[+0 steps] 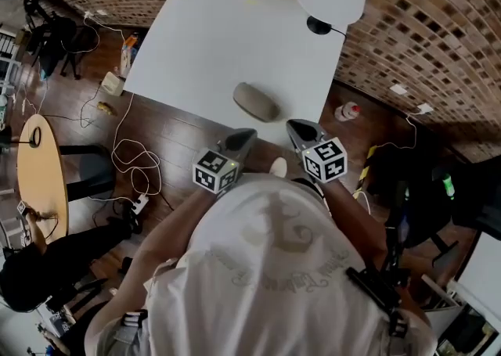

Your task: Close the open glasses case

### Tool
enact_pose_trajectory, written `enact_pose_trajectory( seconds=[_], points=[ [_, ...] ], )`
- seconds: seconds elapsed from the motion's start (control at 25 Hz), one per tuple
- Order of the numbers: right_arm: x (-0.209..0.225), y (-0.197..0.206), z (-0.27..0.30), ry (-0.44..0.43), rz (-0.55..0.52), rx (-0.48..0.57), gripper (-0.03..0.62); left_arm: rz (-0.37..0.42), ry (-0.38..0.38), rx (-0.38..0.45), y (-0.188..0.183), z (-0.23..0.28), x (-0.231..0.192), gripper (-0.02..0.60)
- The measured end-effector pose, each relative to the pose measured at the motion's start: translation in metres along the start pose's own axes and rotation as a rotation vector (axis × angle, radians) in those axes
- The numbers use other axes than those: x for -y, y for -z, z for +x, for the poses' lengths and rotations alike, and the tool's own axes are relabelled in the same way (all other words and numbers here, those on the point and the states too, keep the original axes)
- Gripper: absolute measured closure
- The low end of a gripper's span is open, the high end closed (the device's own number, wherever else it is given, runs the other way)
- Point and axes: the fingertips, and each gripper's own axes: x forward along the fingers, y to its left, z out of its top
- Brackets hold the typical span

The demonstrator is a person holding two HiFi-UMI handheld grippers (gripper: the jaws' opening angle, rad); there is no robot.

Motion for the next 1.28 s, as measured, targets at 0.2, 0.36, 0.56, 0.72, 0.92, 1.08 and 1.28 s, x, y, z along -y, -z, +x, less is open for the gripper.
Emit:
enact_pose_trajectory(
  seconds=[0.2,0.36,0.56,0.72,0.92,1.08,1.28],
  points=[
    [0.008,0.003,-0.032,-0.001,0.058,0.047,0.583,0.027,0.014,0.011,-0.005,0.008,0.020,0.575],
    [0.001,0.003,-0.045,-0.001,0.078,0.095,0.583,0.028,0.009,0.011,-0.003,0.003,0.021,0.575],
    [-0.012,-0.004,-0.047,0.000,0.066,0.138,0.585,0.031,0.015,0.006,0.001,-0.003,0.019,0.575],
    [-0.022,-0.006,-0.046,0.001,0.055,0.141,0.585,0.034,0.021,0.019,0.002,-0.011,0.020,0.575],
    [-0.044,-0.002,-0.044,-0.009,0.042,0.115,0.585,0.006,0.000,0.043,0.010,-0.035,0.016,0.575],
    [-0.074,0.004,-0.037,-0.031,-0.024,0.076,0.585,-0.035,-0.021,0.048,0.026,-0.059,0.009,0.575],
    [-0.104,0.008,-0.030,-0.053,-0.044,0.060,0.585,-0.049,-0.025,0.071,0.034,-0.079,0.005,0.575]
  ],
)
